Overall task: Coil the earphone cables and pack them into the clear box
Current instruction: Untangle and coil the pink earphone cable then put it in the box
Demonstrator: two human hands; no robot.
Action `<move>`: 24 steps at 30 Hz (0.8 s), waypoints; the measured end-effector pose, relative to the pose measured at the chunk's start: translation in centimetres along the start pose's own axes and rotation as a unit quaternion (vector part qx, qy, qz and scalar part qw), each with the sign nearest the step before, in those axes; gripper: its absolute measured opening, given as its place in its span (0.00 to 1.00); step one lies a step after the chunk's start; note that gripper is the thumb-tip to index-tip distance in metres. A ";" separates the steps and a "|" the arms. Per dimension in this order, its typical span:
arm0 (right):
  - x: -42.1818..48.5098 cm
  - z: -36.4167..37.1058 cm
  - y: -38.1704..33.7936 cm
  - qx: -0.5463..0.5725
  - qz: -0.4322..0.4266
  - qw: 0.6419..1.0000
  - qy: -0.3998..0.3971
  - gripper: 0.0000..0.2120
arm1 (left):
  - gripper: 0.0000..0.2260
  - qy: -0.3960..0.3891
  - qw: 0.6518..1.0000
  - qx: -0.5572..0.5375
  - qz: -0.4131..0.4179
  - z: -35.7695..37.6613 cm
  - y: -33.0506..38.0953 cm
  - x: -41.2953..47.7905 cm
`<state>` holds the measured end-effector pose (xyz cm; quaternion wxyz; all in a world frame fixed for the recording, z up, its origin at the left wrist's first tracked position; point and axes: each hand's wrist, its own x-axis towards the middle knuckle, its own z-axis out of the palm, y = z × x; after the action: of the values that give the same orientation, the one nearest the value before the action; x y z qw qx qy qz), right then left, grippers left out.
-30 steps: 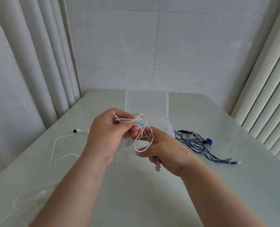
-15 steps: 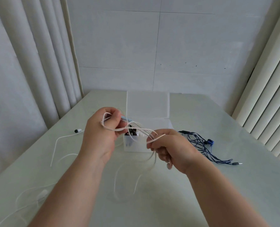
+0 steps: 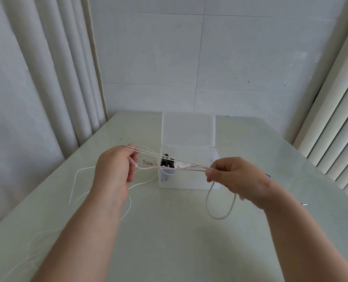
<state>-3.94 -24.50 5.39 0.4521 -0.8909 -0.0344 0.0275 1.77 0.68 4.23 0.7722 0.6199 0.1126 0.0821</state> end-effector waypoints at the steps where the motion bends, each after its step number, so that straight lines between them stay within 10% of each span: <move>1: 0.0 0.0 0.2 -0.002 0.009 1.000 0.004 0.14 | 0.15 0.000 1.000 0.003 -0.021 0.1 0.0 0.0; 15: 0.3 -0.5 1.2 -0.013 0.009 0.998 0.068 0.09 | 0.07 -0.171 0.924 -0.310 -0.145 -0.4 0.5 -0.5; 24: 0.4 1.2 0.2 0.046 0.026 0.998 0.020 0.14 | 0.18 -0.220 0.908 -0.358 0.007 0.4 0.1 -1.0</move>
<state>-3.59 -23.59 4.53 0.4923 -0.8701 -0.0003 0.0229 0.93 0.07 4.48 0.9466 0.3054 -0.1017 -0.0164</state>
